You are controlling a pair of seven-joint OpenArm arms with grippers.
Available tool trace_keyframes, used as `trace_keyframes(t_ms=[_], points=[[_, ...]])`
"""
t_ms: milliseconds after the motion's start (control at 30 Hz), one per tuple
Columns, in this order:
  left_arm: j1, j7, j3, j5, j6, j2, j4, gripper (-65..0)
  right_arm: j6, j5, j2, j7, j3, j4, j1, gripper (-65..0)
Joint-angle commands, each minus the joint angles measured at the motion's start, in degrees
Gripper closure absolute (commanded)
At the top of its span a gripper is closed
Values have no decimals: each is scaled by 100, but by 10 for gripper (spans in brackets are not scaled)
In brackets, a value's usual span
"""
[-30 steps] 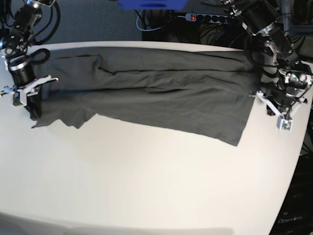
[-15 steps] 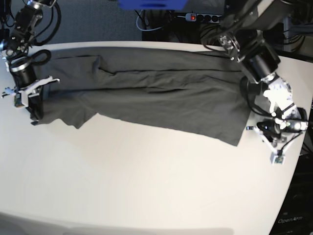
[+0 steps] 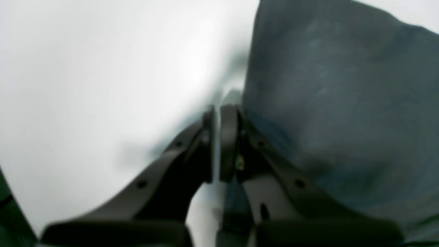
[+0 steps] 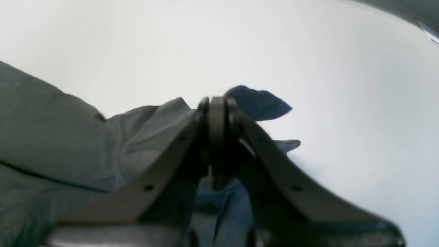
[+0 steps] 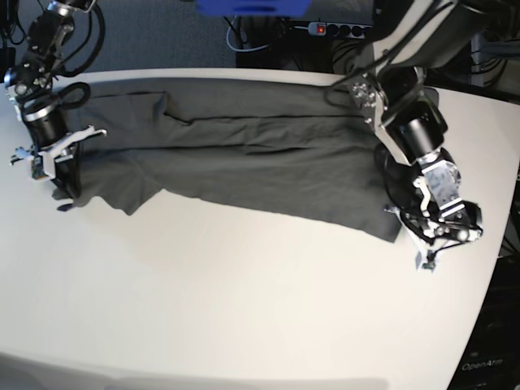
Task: Fold the T-shirt properly
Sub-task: 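Reach the left gripper to the shirt's loose corner and pinch it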
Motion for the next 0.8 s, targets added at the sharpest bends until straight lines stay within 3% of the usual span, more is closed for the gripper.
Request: trace_keyframes(t_ms=[0,533,600,767], points=[[-216,-18,24,-23,23,-55,93,-26,-25,88,74,173,23,83,10,-12],[-287,-9,-2,-32,23,-55,49,-33,-25,-448,-32,217,23,83,36,-10],[-287,-9,-2,-32,23,-55,49,-82,-25,-448,-32,217,23,83,36,-10],[-295,-9,-11,-41,23,-55,49,-284,-25,-448,-32,217,23,83,36,-10]])
